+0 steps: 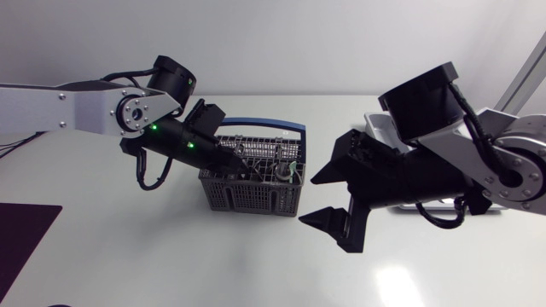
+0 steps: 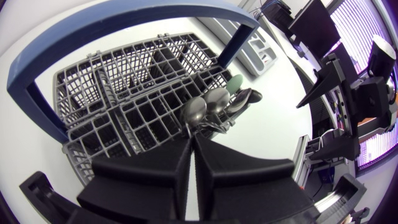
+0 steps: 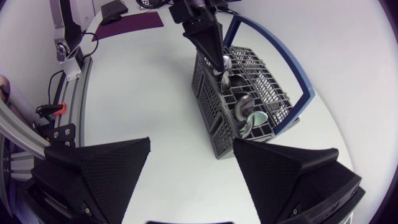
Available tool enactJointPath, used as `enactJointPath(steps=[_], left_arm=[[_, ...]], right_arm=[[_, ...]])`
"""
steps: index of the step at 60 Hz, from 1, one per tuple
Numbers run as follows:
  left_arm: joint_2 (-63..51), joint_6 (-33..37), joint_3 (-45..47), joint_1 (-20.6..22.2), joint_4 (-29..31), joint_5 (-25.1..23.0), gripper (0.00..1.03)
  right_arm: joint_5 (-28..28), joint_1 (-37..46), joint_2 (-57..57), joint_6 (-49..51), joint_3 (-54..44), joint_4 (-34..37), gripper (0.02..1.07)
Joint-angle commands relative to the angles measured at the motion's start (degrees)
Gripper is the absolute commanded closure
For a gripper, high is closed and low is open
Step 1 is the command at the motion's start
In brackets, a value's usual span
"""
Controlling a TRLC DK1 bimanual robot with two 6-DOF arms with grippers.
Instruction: Unload the cutlery basket into the drawer organizer.
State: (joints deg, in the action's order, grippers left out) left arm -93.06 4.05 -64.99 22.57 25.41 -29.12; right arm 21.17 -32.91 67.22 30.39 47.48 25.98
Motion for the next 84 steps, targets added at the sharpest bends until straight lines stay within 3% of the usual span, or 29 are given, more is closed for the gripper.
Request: enactJointPath(steps=[1, 40, 65, 84], left_arm=[[1.0, -1.0, -0.7, -0.8, -0.3, -1.3, 0.99], [10.5, -2.6, -0.9, -2.8, 1.1, -5.8, 0.99], [18.2, -2.2, -0.7, -3.1, 2.9, -5.7, 0.99], [23.8, 0.0, 0.7, -0.1, 4.9, -5.7, 0.99]], right_arm=[[-0.3, -0.4, 1.1, -1.0, 0.1, -0.5, 0.11], [-1.0, -1.5, 2.1, -0.9, 0.6, -0.6, 0.11], [-1.0, -1.3, 1.7, -0.8, 0.9, -1.1, 0.11], [-0.3, -0.7, -0.2, -0.4, 1.4, -1.5, 0.11]])
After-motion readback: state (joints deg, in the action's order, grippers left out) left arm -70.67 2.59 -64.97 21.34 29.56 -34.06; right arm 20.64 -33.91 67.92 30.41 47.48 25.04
